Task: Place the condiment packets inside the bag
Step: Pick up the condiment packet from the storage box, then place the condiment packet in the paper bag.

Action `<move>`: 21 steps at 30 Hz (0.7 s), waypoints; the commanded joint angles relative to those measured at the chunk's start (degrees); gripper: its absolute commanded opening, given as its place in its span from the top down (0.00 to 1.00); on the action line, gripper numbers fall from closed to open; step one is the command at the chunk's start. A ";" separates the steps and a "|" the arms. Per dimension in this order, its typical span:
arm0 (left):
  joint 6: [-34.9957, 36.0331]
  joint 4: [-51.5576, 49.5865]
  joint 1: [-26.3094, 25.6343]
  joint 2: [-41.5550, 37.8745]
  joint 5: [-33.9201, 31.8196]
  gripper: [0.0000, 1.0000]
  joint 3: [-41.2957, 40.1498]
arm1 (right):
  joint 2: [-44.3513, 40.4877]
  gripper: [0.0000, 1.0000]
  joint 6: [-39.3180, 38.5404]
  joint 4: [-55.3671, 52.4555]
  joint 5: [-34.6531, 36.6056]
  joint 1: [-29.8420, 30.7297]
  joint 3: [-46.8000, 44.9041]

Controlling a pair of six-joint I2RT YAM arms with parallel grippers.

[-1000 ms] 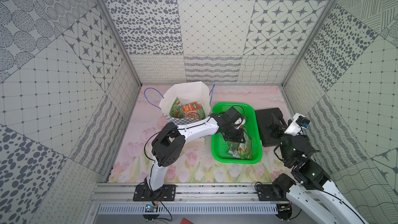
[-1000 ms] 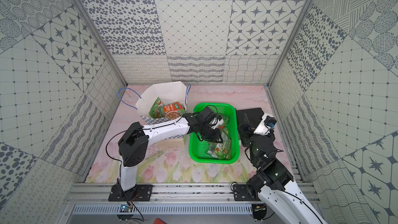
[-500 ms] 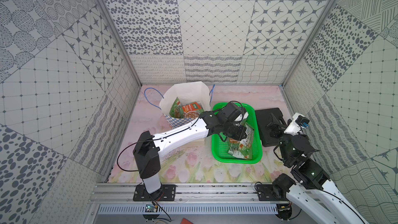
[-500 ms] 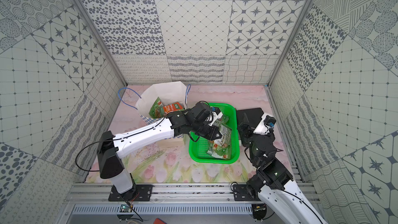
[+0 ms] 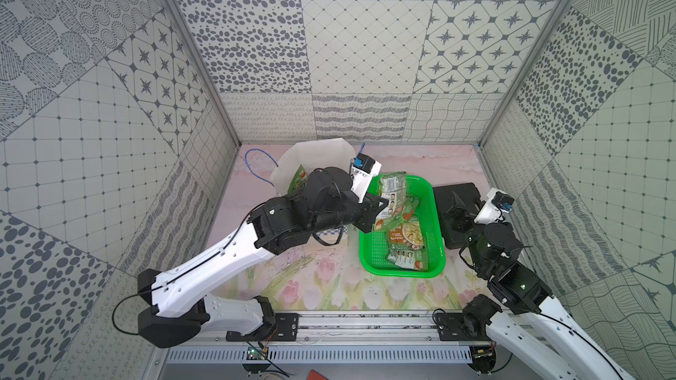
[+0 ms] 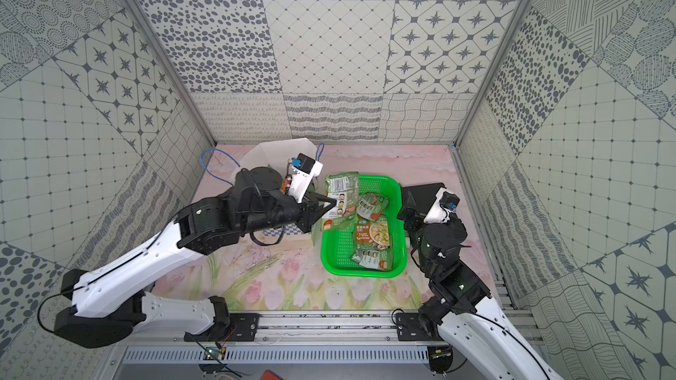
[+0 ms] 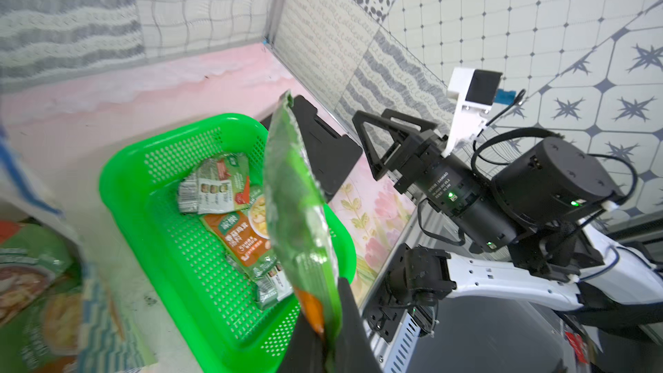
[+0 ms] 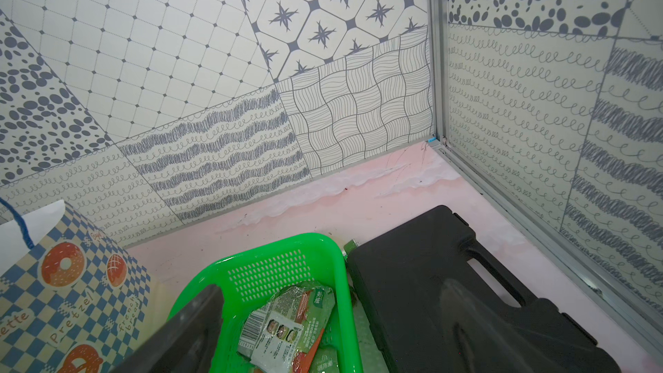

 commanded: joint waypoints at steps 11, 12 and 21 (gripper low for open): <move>22.24 12.88 0.78 -9.77 -43.73 1.00 -4.69 | 8.74 0.03 -0.73 2.82 -5.45 -0.46 1.75; 22.36 12.25 1.51 -8.89 -44.86 1.00 -4.32 | 9.29 0.03 -0.81 2.90 -6.01 -0.45 1.96; 8.18 -9.76 16.57 2.82 -33.69 1.00 5.39 | 14.05 0.03 -1.71 2.82 -10.15 -0.45 3.68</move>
